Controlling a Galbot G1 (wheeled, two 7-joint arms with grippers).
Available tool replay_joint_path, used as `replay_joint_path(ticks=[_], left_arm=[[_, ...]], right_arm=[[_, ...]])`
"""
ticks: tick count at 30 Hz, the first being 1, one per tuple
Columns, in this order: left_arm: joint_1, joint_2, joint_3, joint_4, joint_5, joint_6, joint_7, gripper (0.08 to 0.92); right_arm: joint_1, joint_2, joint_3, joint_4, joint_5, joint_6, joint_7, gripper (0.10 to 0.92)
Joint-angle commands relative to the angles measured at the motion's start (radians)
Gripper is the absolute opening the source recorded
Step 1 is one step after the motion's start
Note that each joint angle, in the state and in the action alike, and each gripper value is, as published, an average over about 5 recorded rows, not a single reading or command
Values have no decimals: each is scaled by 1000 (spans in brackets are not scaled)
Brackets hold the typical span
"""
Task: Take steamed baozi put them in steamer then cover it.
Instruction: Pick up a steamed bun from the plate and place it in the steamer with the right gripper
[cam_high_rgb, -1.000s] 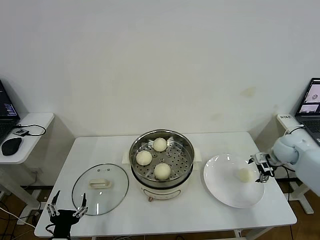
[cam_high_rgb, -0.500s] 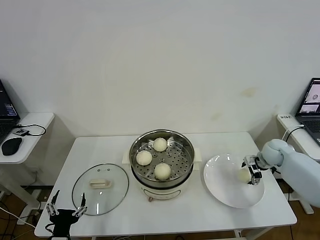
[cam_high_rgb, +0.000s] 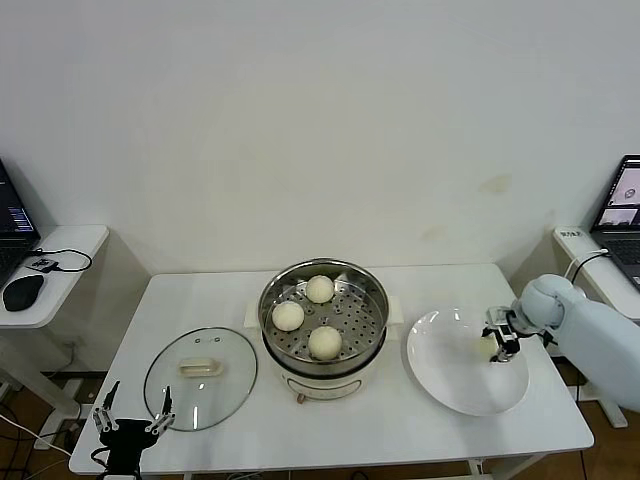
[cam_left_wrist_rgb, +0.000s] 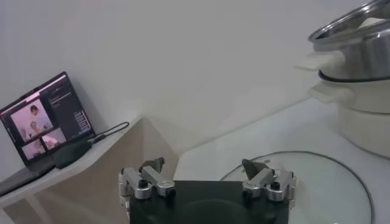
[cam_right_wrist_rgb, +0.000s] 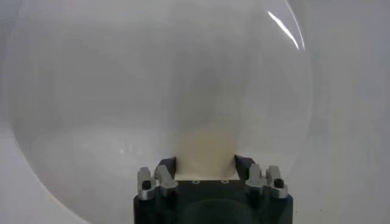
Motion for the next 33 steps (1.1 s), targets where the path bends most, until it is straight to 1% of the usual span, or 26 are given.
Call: replay_joint_path(ticks=[1,6,12,16,22,27,33], left_arm=[[0,1,3,-3,0,0,0,823],[-3,5,9,-10,0,1,1,823],[-9,10,11,-13,-4,1,2,823],[-17,7,16,-14,-6,2,2,823],[-25,5,16,-10,-10,2,1,823],[-25,4,8,-8,-15,2,0,823],[-22,1,-3,-10,-18,2,0,823]], right_arm=[[252,-109,-198,187,172,-89,-45,603],[507,-106,-357,282,320,-157,-43,609],[812,23,-566,356,509,-262,-6,615],[893,136,-626,381,626,-357,43,619],[868,280,-651,382,786,-480,143,621],[784,385,-652,330,810,-542,191,627],[695,446,-660,274,755,-580,209,628]])
